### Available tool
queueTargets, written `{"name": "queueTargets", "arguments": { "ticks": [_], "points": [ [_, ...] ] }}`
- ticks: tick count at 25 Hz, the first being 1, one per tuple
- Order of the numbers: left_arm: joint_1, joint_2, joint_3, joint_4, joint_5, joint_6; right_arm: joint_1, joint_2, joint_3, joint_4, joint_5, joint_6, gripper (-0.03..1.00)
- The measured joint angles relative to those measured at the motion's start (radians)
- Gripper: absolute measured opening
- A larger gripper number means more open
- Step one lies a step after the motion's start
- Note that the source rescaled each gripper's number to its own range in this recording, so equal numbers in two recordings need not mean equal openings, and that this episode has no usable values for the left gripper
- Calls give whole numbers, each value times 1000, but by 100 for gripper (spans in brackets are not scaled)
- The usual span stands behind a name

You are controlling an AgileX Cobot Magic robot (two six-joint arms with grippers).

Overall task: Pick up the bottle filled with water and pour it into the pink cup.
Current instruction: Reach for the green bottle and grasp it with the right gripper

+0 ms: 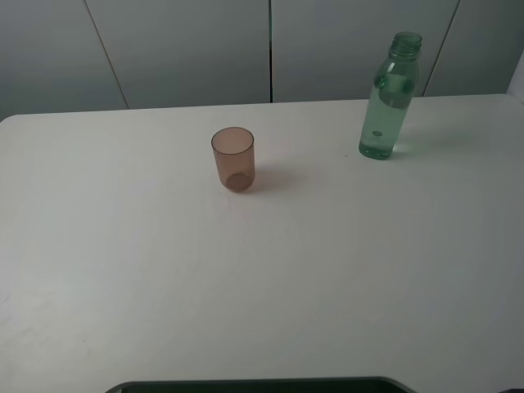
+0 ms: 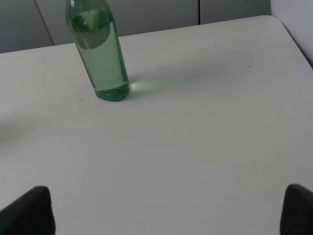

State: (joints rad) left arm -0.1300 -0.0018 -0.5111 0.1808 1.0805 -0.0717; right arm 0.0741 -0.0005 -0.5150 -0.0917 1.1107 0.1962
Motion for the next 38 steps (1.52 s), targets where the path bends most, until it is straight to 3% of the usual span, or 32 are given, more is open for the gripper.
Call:
{"name": "queueTargets", "arguments": {
  "ticks": [38],
  "points": [
    [0, 0, 0, 0, 0, 6, 0, 0, 0, 0, 0, 0, 100]
  ]
}}
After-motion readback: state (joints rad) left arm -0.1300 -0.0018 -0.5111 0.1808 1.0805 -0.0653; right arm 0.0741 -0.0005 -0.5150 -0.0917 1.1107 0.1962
